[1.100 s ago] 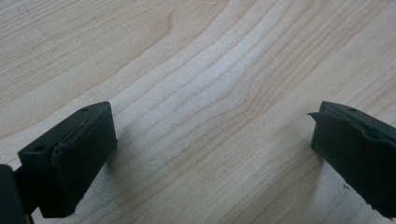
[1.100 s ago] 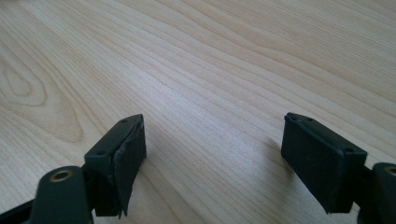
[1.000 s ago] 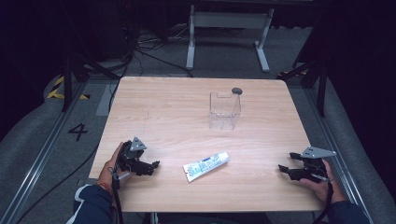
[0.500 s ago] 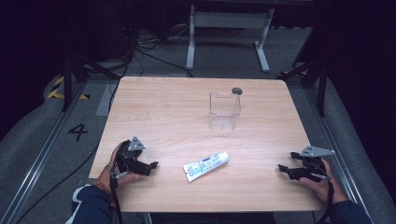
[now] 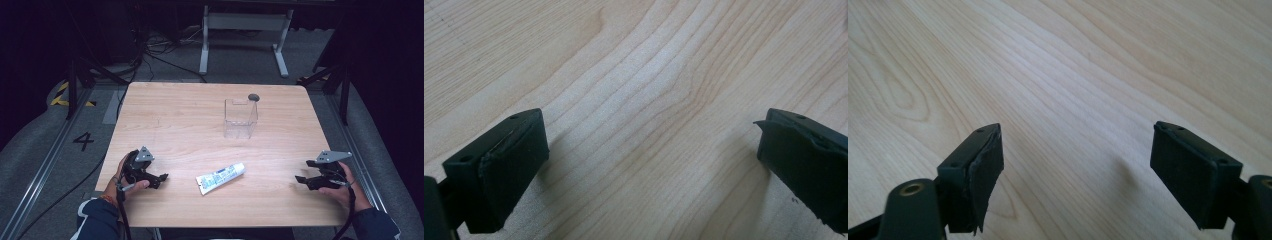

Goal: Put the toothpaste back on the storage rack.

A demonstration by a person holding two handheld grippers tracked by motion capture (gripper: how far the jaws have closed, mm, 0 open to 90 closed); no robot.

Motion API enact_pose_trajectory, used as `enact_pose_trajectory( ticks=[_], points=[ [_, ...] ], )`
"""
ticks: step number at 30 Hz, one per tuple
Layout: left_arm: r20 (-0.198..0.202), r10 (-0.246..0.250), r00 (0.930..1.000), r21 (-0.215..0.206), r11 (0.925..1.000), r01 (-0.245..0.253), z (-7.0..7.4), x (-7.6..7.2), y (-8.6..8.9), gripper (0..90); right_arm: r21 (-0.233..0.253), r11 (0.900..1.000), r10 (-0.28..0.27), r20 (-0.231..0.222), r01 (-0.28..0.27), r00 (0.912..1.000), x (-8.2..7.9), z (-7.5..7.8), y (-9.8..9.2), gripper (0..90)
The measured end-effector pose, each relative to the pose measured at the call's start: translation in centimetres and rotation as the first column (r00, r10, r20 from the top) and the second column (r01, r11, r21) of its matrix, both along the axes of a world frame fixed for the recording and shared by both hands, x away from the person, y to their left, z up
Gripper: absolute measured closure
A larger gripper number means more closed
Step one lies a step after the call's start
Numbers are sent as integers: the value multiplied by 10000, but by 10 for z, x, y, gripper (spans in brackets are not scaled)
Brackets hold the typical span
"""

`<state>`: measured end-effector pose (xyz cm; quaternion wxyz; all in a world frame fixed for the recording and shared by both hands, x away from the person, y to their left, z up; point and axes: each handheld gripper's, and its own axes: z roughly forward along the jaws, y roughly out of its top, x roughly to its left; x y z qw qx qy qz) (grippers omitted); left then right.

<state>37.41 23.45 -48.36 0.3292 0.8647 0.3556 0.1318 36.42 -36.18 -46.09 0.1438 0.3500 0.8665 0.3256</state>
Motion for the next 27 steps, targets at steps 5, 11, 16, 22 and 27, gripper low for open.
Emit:
enact_pose_trajectory(
  ticks=[5,11,16,22,27],
  points=[
    [2,1,10000,0,10000,-1,0,0,0,4,-88,9976,686,74,-685,9976,4,12,13,243],
    [-1,-3,10000,2,10000,3,0,0,0,4,-264,9853,1698,295,-1691,9850,14,29,38,262],
    [-1,-5,10000,2,10000,5,0,0,0,4,-355,9776,2086,384,-2073,9772,18,36,53,269],
    [-1,-3,10000,-3,10000,3,0,0,0,4,-349,9636,2661,311,-2650,9634,25,41,75,276],
    [-2,-3,10000,-2,10000,3,0,0,0,4,-218,9471,3205,219,-3201,9470,29,44,93,262]
  ],
)
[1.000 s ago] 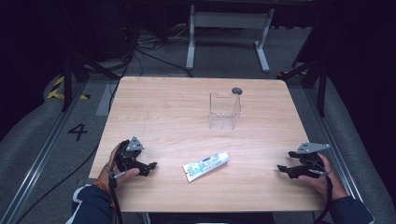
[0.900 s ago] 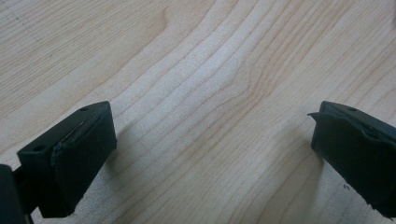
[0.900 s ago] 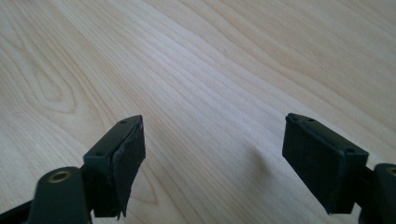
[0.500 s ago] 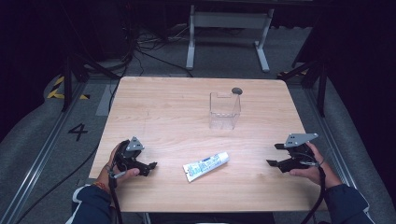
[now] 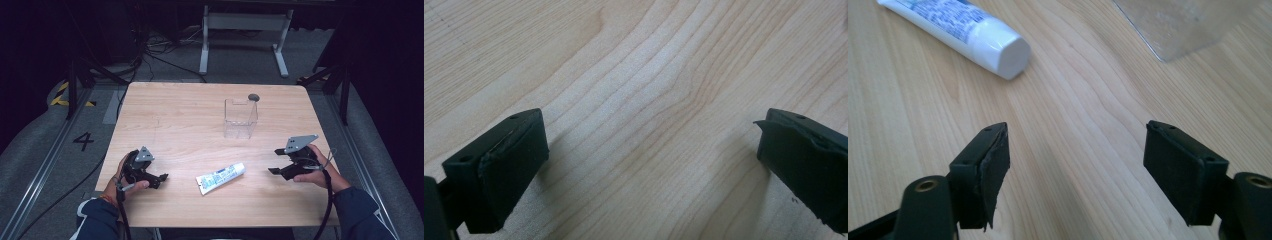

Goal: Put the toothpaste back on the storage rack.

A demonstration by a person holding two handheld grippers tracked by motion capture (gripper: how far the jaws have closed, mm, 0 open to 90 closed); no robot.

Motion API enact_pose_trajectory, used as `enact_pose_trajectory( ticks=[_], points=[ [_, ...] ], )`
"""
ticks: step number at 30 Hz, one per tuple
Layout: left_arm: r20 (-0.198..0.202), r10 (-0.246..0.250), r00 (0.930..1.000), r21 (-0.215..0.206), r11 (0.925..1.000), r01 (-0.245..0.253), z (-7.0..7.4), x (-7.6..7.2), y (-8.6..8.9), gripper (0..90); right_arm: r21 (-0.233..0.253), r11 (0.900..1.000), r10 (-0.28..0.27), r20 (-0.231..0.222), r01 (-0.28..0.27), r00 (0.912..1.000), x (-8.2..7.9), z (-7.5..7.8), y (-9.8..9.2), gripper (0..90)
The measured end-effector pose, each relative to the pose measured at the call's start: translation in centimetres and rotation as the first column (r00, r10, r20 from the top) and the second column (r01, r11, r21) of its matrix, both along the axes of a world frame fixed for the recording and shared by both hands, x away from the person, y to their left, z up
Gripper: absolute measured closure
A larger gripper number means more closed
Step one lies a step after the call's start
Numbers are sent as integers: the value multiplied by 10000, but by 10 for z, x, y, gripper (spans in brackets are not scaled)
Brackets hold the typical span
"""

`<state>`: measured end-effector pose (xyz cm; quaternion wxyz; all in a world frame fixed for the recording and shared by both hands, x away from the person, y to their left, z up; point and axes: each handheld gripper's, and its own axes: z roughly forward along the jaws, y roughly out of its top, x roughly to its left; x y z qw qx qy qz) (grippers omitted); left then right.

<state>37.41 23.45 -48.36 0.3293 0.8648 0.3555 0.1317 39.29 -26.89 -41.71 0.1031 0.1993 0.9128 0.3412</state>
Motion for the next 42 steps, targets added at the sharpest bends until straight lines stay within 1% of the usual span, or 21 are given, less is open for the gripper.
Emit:
enact_pose_trajectory(
  ticks=[1,4,5,7,11,14,18,20,24,29,34,42],
  points=[
    [1,0,10000,1,10000,0,0,0,0,4,109,9998,177,-45,-177,9998,1,1,3,261],
    [5,0,10000,5,10000,0,0,0,0,4,133,9989,444,-50,-443,9990,2,3,14,261],
    [5,1,10000,5,10000,-1,0,0,0,4,-12,9986,535,-1,-535,9986,3,4,18,261],
    [7,14,10000,2,10000,-14,0,0,0,4,-100,9975,695,29,-695,9976,4,4,25,266],
    [13,23,10000,16,10000,-23,0,0,0,4,-369,9936,1064,-38,-1065,9943,4,3,39,270],
    [13,27,10000,12,10000,-27,0,0,0,4,-461,9898,1348,-35,-1348,9909,4,4,49,274],
    [11,26,10000,9,10000,-26,0,0,0,4,-533,9824,1787,-56,-1788,9839,3,4,62,281],
    [9,18,10000,16,10000,-18,0,0,0,4,-528,9801,1910,-103,-1913,9815,3,4,68,283],
    [12,28,10000,5,10000,-28,0,0,0,4,-696,9739,2152,-175,-2159,9764,3,2,78,285],
    [11,25,10000,8,10000,-25,0,0,0,4,-798,9698,2296,-196,-2304,9731,4,1,87,286],
    [11,20,10000,12,10000,-20,0,0,0,4,-859,9626,2560,-235,-2571,9664,5,1,98,287],
    [15,28,10000,7,10000,-28,0,0,0,4,-1277,9427,3059,-382,-3083,9513,4,-2,120,298]
  ],
)
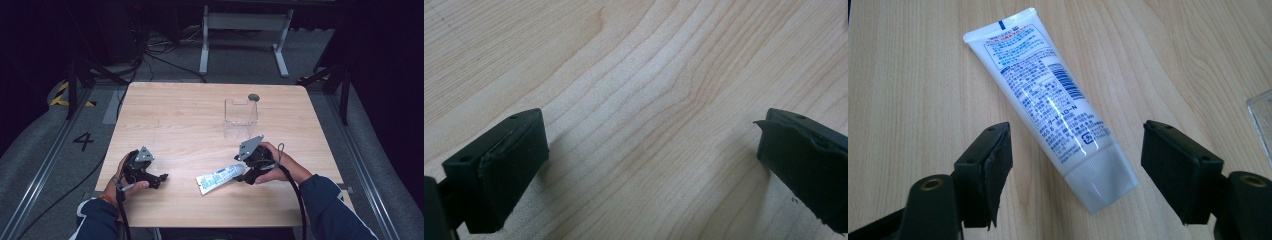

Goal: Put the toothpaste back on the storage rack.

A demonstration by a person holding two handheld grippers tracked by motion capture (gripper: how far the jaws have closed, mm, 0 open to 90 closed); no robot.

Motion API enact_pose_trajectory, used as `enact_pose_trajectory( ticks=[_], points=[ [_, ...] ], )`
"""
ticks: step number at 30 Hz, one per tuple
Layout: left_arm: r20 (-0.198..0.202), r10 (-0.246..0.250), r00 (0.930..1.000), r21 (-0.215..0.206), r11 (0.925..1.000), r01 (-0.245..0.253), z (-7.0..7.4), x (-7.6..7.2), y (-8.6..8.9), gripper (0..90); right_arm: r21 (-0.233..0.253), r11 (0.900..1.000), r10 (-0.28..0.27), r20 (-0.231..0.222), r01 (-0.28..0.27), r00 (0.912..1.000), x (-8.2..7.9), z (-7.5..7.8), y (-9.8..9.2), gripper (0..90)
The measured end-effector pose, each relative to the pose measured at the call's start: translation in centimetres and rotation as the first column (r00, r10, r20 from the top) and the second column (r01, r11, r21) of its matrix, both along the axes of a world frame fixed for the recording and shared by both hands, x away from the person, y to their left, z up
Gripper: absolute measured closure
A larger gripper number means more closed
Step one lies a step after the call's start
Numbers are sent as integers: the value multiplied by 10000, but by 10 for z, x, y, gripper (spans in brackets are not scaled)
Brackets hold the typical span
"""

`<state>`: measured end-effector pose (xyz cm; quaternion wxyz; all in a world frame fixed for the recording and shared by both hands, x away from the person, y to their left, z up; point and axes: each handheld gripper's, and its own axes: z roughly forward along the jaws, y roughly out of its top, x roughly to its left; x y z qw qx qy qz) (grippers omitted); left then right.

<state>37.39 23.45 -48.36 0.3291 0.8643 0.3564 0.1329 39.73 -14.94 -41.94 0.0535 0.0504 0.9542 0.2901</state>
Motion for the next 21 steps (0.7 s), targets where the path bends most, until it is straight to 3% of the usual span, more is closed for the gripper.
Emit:
enact_pose_trajectory(
  ticks=[21],
  points=[
    [-3,-2,10000,2,10000,2,0,0,0,4,-1152,9890,910,-201,-927,9956,2,-17,42,312]
  ],
)
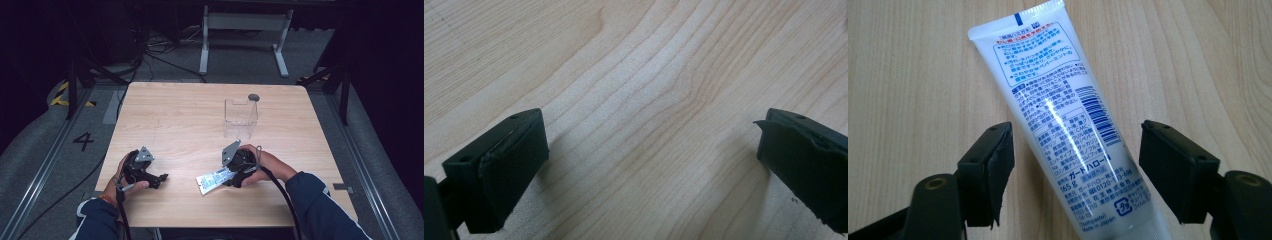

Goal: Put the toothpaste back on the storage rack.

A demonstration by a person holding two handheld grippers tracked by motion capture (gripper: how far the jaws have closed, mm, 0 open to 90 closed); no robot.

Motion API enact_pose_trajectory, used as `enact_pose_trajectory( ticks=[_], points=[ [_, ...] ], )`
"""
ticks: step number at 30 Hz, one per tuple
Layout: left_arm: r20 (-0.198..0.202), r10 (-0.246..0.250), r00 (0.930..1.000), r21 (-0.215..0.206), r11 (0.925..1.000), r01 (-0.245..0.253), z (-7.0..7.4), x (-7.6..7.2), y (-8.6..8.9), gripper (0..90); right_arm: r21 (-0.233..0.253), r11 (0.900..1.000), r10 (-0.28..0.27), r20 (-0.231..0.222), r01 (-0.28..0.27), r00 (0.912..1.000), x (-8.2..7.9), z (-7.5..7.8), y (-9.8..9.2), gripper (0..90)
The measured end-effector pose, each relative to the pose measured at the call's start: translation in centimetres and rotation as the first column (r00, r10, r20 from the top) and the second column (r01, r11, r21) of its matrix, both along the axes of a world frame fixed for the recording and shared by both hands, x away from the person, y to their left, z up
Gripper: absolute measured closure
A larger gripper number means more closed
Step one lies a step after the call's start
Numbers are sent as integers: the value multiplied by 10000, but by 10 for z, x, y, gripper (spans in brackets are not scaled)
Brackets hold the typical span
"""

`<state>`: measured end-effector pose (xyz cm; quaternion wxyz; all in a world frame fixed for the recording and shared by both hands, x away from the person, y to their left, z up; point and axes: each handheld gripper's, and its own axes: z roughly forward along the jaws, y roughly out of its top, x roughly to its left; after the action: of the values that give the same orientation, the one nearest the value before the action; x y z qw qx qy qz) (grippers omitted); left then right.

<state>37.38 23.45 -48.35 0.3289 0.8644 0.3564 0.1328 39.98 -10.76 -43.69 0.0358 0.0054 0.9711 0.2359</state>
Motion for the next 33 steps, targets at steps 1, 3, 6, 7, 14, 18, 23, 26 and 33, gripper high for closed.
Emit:
enact_pose_trajectory(
  ticks=[1,3,6,7,14,18,23,26,33],
  points=[
    [3,4,10000,0,10000,-4,0,0,0,4,-74,10000,-24,56,25,10000,0,-1,1,313],
    [4,-6,10000,8,10000,6,0,0,0,4,-210,9998,72,16,-71,10000,1,-3,5,319],
    [0,-2,10000,0,10000,2,0,0,0,4,-329,9992,212,-24,-213,9998,2,-5,9,320],
    [6,3,10000,1,10000,-4,0,0,0,4,-405,9990,191,-86,-194,9998,2,-6,10,316],
    [1,-4,10000,-2,10000,4,0,0,0,4,-872,9941,635,-66,-638,9980,0,-11,21,317],
    [3,-7,10000,9,10000,7,0,0,0,4,-970,9923,764,-54,-766,9971,-2,-13,28,315],
    [3,-4,10000,3,10000,4,0,0,0,4,-965,9914,865,-220,-882,9960,0,-14,31,327],
    [5,-7,10000,9,10000,7,0,0,0,4,-1071,9896,891,-644,-957,9939,3,-13,31,424],
    [4,-3,10000,9,10000,3,0,0,0,4,-1701,9787,1071,-572,-1154,9926,-1,-9,37,507]
  ],
)
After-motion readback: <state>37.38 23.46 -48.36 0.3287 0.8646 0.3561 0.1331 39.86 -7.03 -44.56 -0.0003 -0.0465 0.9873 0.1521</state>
